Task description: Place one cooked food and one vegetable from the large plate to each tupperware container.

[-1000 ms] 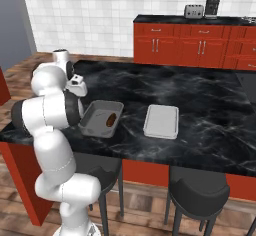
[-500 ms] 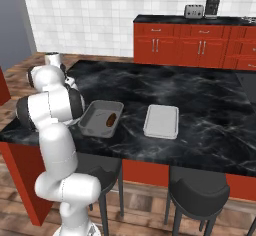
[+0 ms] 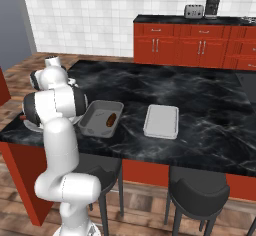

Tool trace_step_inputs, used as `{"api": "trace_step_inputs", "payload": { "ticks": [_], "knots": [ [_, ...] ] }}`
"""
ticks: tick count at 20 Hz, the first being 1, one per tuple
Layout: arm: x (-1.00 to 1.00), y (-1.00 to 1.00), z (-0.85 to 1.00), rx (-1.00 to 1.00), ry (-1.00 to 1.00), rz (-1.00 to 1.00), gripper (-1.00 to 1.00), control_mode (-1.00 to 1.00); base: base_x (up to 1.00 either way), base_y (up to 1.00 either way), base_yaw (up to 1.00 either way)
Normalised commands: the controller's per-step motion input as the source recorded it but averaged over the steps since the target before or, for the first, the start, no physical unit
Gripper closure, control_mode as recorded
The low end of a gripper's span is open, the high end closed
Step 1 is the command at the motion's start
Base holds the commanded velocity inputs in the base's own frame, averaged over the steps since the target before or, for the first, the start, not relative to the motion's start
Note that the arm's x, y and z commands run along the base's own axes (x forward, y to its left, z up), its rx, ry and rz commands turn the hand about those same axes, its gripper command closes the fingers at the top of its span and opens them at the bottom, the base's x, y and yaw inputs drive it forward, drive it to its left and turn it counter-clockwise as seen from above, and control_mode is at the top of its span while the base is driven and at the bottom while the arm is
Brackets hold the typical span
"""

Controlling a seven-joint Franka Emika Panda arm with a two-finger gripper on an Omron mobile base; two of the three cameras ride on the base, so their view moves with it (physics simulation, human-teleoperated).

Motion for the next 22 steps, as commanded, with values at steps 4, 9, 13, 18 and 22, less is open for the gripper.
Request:
{"api": "trace_step_inputs", "payload": {
  "ticks": [4, 9, 13, 18, 22],
  "knots": [
    [0.36, 0.00, 0.00, -0.03, 0.00, 0.39, -1.00, -1.00, 0.00, 0.00, 0.00],
    [0.08, 0.04, -0.03, -0.01, 0.07, 0.14, -1.00, -1.00, 0.00, 0.00, 0.00],
    [-0.02, 0.50, 0.00, 0.05, 0.01, -0.23, -1.00, -1.00, 0.00, 0.00, 0.00],
    [-0.29, 0.56, 0.00, 0.09, 0.00, -0.49, -1.00, -1.00, 0.00, 0.00, 0.00],
    [-0.21, 0.38, 0.00, 0.07, 0.01, -0.51, -1.00, -1.00, 0.00, 0.00, 0.00]
  ]
}}
